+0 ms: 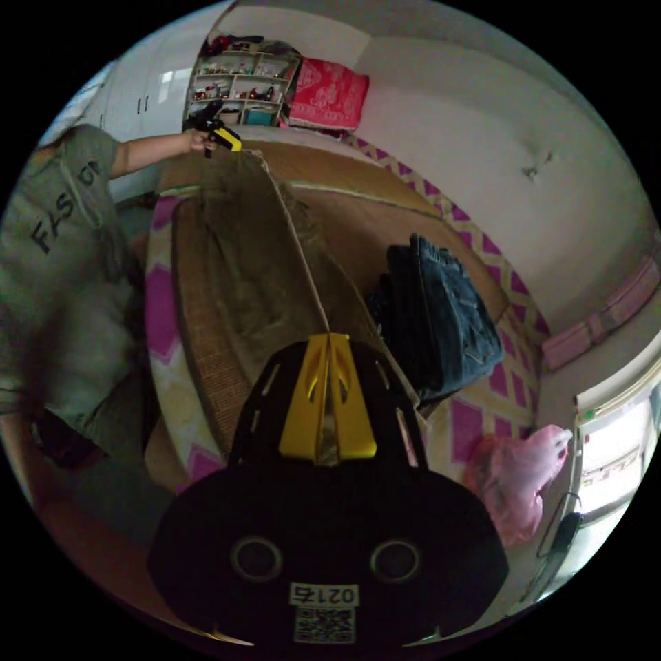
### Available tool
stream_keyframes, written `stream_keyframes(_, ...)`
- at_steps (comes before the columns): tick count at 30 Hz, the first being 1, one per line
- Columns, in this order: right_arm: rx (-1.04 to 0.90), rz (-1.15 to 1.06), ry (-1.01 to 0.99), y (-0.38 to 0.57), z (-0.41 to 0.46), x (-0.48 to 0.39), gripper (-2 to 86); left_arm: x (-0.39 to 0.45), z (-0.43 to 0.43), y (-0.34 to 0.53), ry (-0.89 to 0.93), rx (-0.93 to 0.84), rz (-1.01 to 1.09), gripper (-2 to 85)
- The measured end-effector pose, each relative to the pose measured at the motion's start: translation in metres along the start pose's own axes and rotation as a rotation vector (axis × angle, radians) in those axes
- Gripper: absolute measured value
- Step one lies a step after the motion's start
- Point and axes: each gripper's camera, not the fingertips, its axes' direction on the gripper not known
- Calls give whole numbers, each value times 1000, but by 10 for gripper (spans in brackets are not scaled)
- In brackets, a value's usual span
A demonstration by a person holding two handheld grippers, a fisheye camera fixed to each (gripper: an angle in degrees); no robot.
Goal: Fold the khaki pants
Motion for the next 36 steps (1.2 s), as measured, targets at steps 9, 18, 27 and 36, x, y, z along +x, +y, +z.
stream_keyframes(9, -83, 102, -37, 60, -69, -214, -10, 121, -92, 104, 100, -4, -96, -10)
stream_keyframes(18, -167, 297, -238, 109, 1, -277, -10, 140, -101, 217, 161, 61, -441, -9)
stream_keyframes(27, -144, 326, -284, 105, -47, -258, 15, 151, -189, 239, 57, 166, -521, -8)
stream_keyframes(36, -7, 418, -70, 73, -113, -125, 63, 78, -190, 166, -304, 5, -534, 30)
